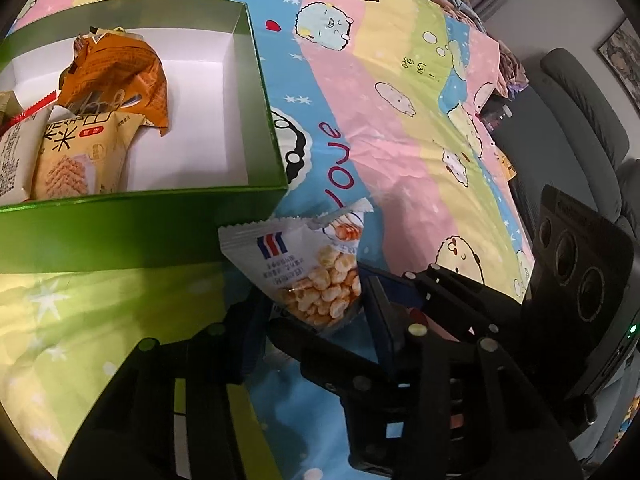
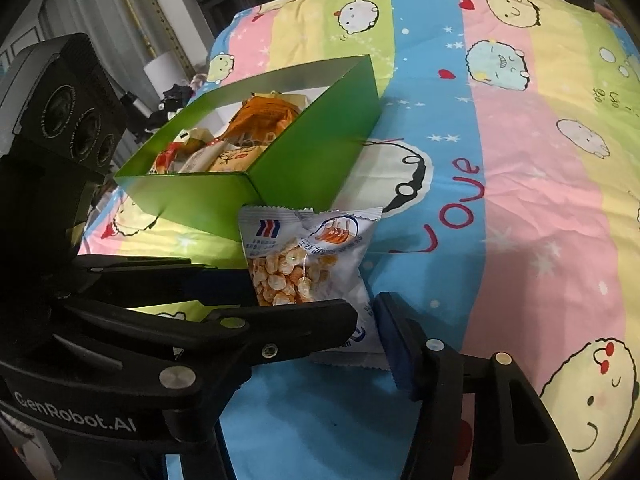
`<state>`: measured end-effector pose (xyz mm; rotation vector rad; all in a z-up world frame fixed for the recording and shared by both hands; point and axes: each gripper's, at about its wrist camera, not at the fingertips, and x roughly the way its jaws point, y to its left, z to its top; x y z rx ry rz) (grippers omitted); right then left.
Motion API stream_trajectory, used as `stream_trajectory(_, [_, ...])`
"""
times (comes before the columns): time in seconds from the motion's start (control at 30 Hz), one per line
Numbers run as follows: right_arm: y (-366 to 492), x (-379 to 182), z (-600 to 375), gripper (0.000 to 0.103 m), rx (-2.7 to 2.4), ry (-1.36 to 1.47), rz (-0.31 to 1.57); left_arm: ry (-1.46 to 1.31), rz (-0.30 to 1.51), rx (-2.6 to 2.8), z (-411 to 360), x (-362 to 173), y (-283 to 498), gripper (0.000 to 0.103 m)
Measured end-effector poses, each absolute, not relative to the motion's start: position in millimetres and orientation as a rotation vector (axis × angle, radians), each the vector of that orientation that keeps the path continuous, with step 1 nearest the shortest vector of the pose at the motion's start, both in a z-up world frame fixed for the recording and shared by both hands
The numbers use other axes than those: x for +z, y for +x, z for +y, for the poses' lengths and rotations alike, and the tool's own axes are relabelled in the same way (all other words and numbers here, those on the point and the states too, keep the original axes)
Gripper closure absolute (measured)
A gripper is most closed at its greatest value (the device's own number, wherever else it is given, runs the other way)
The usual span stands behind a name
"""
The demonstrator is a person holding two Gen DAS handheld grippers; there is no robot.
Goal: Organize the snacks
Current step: 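Grasp the white peanut bag between both grippers and lift it, then carry the white peanut bag into the green box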
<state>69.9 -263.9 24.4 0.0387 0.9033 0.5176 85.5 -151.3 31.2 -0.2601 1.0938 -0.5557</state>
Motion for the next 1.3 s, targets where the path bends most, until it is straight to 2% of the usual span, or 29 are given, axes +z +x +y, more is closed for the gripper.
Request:
stream_trajectory(0.07, [67.7, 25.2, -262.2, 0.051, 0.529, 0.044, 0.9, -0.258, 1.091, -0.545, -150.2, 33.1, 84.2, 0.061])
stream_trajectory(0.17, [60.1, 28.5, -258.5, 0.053, 0.531, 0.051, 0.89, -0.254, 1.087, -0.546, -147.1, 36.6, 76.8, 0.061])
stream_trajectory(0.73, [-0.1, 90.2, -224.2, 0.054, 0.537, 0.024, 0.745, -0.188, 0.928, -0.54, -123.1, 103.3, 17.9, 0.061])
stream_trajectory(1.3, [33.3, 145.2, -164.4, 0.054, 0.571, -0.077, 0.61, -0.194, 0.778, -0.495, -64.9, 156.3, 50.5, 0.061])
